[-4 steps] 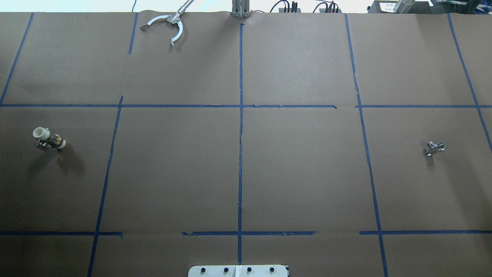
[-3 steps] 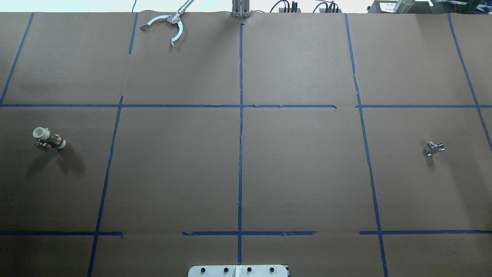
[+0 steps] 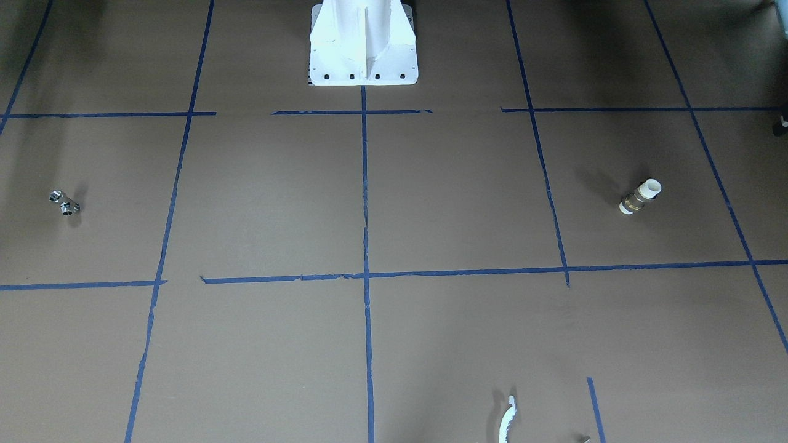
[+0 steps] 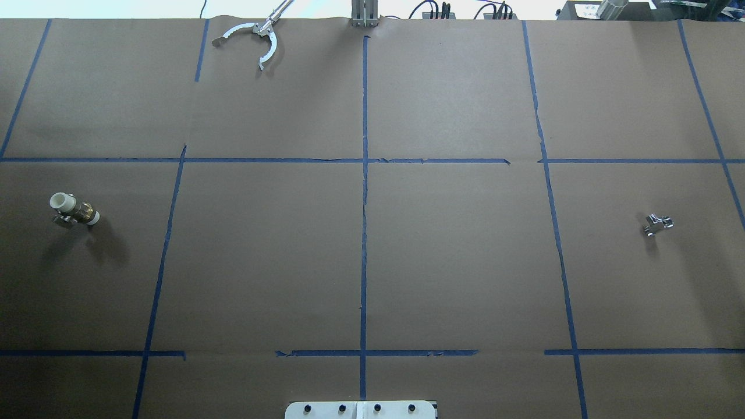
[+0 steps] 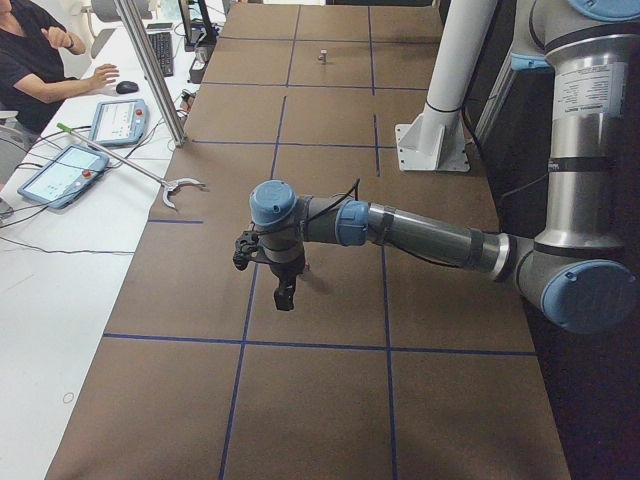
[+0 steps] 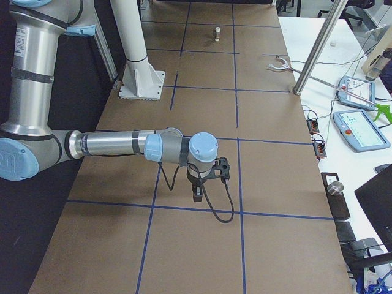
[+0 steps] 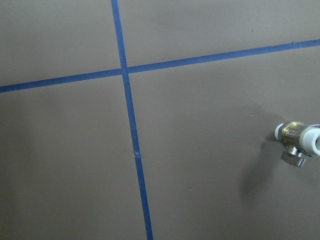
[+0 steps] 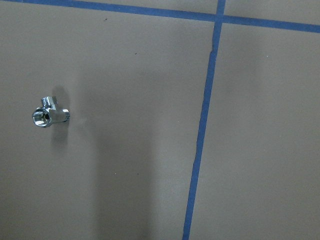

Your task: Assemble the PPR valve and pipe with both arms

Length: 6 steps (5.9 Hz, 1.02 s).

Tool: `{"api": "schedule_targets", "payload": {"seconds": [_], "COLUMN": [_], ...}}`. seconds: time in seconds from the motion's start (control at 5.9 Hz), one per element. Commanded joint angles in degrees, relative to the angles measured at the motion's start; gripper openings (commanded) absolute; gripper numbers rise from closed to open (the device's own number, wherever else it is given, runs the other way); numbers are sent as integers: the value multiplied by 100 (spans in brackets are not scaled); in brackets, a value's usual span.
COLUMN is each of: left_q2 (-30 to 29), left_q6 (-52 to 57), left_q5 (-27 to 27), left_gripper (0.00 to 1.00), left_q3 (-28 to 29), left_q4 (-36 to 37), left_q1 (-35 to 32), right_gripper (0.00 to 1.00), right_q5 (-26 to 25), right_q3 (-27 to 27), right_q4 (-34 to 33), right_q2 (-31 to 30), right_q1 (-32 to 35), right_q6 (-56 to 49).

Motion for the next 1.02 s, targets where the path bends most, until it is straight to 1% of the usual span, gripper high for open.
{"api": "schedule_targets", "payload": {"seconds": [0.0,0.51,0.68,0.85], "left_q2": [46,20,-15,-76], "left_q6": [0,-8,-139,-1089], "left_q5": [-111,-121,-112,-95], "left_gripper": [100,100,100,100], "left_q3": [-114,-175,-175,-167], "left_q4": [-22,-31,-188,-572], "left_q1": [6,76,312,836], "right_gripper": [100,100,100,100], "right_q5": [4,275,398,390], "right_q3": [-2,42,51,34], "right_q4": [7,-2,7,207], "right_q2": [23,6,-3,5], "right_q1": [1,1,1,1], "right_q6": [7,7,-19,-37]}}
